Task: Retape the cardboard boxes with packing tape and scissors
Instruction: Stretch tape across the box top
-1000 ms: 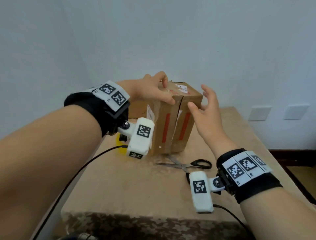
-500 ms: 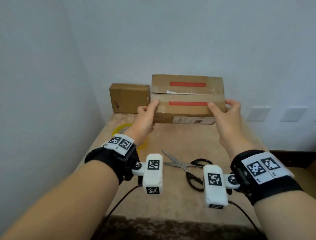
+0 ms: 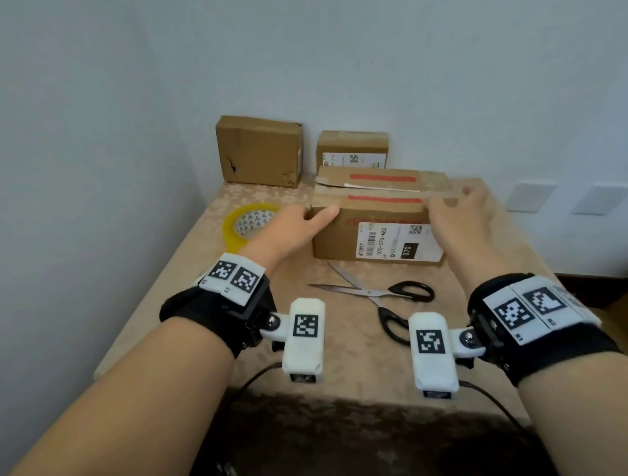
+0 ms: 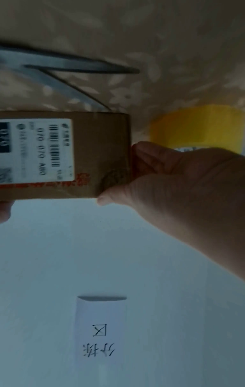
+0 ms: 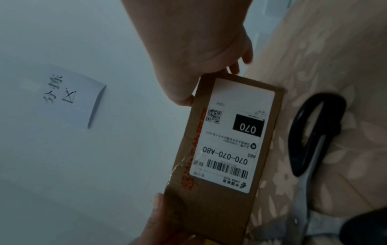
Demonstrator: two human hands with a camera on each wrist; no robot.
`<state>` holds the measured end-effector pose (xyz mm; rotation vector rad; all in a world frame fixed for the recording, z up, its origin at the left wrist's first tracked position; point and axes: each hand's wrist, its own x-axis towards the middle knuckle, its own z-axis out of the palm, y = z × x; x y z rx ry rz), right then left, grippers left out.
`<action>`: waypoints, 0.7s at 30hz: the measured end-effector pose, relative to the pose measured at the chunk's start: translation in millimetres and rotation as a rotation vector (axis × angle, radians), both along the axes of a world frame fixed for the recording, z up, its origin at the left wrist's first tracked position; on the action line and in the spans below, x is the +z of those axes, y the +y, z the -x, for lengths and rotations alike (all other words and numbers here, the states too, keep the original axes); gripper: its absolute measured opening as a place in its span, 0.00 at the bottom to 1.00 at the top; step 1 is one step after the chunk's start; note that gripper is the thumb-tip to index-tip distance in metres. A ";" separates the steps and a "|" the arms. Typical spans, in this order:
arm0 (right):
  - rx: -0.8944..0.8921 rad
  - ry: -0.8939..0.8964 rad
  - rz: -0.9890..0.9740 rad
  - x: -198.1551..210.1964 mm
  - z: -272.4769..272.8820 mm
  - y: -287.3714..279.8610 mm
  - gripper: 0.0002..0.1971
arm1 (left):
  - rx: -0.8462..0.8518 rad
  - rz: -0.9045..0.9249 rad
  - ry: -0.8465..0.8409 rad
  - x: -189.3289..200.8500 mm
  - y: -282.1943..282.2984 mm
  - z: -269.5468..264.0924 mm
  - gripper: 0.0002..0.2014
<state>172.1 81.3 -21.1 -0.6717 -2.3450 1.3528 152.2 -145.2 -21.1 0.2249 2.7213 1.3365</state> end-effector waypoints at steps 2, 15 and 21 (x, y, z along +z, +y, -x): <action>0.005 0.072 -0.176 7.7 -1.1 -6.3 0.31 | 0.005 0.155 0.128 -1.1 -11.2 8.1 0.24; 0.391 0.203 -0.551 19.8 1.1 -76.7 0.13 | 0.200 0.233 0.256 -4.6 -53.0 19.2 0.15; 0.595 0.255 -0.316 49.5 -8.5 -88.6 0.21 | 0.207 -0.641 0.322 52.9 -42.8 -9.3 0.24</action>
